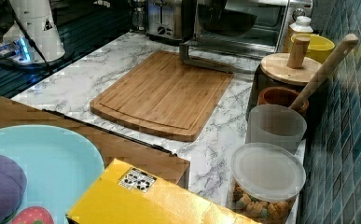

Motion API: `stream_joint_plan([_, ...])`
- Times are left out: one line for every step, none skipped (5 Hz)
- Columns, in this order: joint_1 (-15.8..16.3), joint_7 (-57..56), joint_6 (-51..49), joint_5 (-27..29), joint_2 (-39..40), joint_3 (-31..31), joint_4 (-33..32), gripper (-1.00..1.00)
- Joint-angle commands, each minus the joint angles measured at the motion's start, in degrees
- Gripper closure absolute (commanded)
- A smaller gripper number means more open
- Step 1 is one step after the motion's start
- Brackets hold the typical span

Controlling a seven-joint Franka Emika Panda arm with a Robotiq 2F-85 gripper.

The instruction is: Put the bowl in the oven.

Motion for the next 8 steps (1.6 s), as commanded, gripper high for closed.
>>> stream_joint_plan([5.2,5.9,0.6,-1.4,0.2,3.4,8.6,1.00])
stream_joint_plan([5.2,7.0,1.7,-0.1,1.6,4.9,10.2,1.00])
stream_joint_plan([6.0,7.8,2.7,0.6,2.5,6.5,10.8,1.00])
stream_joint_plan([7.9,8.5,0.2,-0.1,5.8,7.3,13.1,1.00])
stream_joint_plan([9.2,11.4,0.3,-1.6,8.9,8.0,14.4,1.00])
stream_joint_plan([10.1,14.1,-0.4,-2.7,11.8,8.7,16.3,1.00])
stream_joint_plan([10.3,14.9,-0.1,-4.5,16.0,6.9,19.0,1.00])
stream_joint_plan([8.9,14.6,1.6,1.4,15.0,6.9,17.4,1.00])
